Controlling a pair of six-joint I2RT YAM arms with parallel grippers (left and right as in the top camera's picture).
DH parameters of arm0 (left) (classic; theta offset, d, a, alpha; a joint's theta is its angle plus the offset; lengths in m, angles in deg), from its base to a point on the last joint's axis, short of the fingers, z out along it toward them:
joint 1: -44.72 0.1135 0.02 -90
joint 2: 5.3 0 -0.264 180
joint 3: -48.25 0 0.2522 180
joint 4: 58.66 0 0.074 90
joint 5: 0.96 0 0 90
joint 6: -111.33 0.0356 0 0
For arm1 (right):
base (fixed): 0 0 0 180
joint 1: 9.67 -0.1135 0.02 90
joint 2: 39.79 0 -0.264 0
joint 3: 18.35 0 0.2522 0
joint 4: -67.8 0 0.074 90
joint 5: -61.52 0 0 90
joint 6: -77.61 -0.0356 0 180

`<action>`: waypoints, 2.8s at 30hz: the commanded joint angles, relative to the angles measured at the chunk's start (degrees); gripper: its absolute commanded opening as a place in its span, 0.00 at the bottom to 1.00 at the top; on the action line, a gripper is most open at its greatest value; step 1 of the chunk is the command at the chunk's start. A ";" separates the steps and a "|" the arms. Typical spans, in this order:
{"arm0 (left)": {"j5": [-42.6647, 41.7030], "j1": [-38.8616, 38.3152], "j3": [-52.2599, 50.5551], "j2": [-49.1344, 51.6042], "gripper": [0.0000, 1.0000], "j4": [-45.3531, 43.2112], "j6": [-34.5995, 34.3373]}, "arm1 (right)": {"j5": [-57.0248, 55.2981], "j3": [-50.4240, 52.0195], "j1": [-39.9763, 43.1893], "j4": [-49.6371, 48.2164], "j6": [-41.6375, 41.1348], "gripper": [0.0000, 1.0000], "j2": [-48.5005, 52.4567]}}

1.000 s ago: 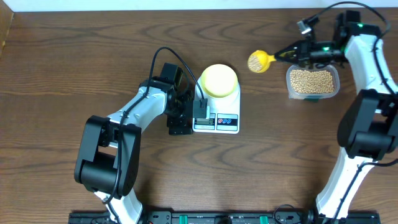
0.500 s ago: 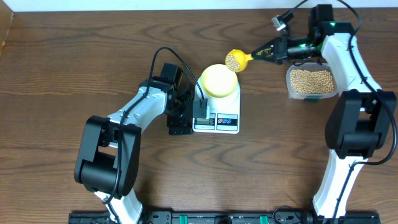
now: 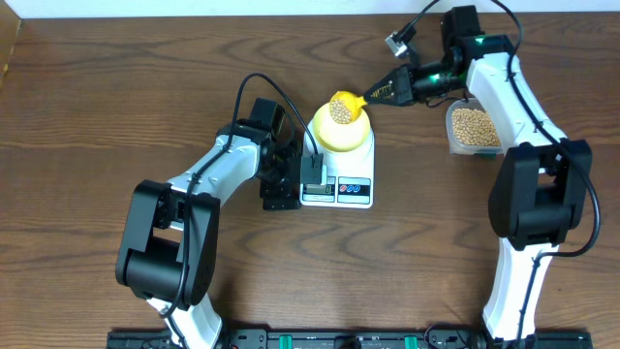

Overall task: Scoop item into bowl and weigh 50g on scale
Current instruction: 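Carry the filled yellow scoop with the right gripper over the yellow bowl, then tilt the scoop with the right gripper to pour soybeans into the bowl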

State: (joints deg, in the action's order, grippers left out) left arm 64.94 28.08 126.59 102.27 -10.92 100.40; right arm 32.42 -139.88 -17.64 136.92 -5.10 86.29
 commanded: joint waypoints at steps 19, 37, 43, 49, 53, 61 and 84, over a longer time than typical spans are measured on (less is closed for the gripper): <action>-2.03 0.02 -0.72 0.35 0.97 -0.04 -0.46 | -7.10 -0.11 -2.08 -0.31 7.28 0.01 0.24; -2.03 0.02 -0.72 0.35 0.97 -0.04 -0.48 | -21.94 -0.11 -8.44 -0.57 14.67 0.01 0.24; -2.03 0.02 -0.72 0.35 0.98 -0.04 -0.48 | -27.65 -0.11 -9.79 -0.52 14.67 0.01 0.24; -2.03 0.02 -0.72 0.35 0.98 -0.04 -0.46 | -29.33 -0.11 -10.08 -0.31 14.71 0.01 0.24; -2.03 0.02 -0.72 0.35 0.98 -0.04 -0.48 | -29.27 -0.13 -10.08 0.90 15.98 0.01 0.13; -2.03 0.02 -0.72 0.35 0.98 -0.04 -0.48 | -29.29 -0.13 -10.14 2.51 18.32 0.01 -2.64; -2.03 0.02 -0.72 0.35 0.98 -0.04 -0.46 | -35.17 -0.13 -11.65 5.33 27.76 0.01 -7.08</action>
State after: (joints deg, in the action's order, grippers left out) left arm 64.94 28.08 126.59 102.27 -10.92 100.40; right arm 0.73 -139.88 -28.00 142.16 20.71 81.77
